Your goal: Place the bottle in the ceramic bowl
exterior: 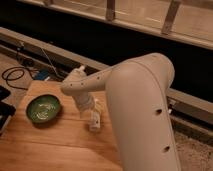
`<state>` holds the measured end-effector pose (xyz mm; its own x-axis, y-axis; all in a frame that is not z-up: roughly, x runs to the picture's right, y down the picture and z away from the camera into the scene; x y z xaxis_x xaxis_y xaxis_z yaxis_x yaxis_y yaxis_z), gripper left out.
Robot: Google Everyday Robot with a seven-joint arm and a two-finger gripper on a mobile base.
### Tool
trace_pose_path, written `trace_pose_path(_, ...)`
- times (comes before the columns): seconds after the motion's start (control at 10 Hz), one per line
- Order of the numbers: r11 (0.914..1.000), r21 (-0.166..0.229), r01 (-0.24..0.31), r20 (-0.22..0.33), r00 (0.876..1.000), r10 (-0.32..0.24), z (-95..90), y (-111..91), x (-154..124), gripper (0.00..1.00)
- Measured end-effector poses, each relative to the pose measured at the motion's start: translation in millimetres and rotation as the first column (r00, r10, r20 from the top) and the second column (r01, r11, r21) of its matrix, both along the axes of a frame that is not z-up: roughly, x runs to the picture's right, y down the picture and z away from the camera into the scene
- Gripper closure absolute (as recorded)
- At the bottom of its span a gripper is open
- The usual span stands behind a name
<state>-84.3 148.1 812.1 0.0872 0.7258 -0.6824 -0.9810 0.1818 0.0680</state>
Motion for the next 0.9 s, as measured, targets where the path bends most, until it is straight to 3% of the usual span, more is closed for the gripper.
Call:
trace_pose_path(0.5, 0.9991, -0.037, 0.019, -0.012, 1.000, -0.019, 14.7, 13.5, 4.7, 0.35)
trace_pose_path(0.9, 0.9917, -0.127, 0.020, -0.013, 1.000, -0.022, 38.6, 42.6, 9.3, 0.35)
